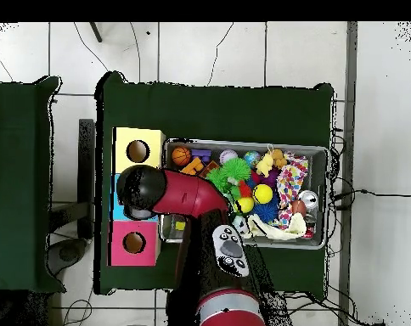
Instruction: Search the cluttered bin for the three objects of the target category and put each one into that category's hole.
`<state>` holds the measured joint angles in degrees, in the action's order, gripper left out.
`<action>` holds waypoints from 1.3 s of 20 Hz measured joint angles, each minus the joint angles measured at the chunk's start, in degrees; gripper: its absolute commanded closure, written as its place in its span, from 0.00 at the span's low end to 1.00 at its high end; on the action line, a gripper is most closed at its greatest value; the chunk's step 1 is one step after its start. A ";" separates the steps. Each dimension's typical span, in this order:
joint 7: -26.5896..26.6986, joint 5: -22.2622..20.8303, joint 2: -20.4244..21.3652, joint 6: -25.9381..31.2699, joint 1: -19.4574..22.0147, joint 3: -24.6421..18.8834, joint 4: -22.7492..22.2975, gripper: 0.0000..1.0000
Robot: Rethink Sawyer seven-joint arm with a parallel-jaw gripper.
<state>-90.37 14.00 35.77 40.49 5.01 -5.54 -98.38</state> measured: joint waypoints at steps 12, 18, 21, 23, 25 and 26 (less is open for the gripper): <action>0.00 -6.74 3.32 -0.01 -0.71 5.02 1.34 0.00; 0.00 -8.75 4.64 0.00 0.06 6.49 2.32 0.00; 0.00 -9.87 4.78 0.00 0.98 6.85 3.18 0.00; 0.00 -10.68 4.78 0.00 1.54 7.15 3.91 0.00; 0.00 -11.35 4.77 0.00 2.02 7.53 4.64 0.00; 0.00 -11.62 4.78 0.01 2.15 7.71 4.88 0.00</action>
<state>-90.37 2.38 40.55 40.51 7.16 2.17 -93.50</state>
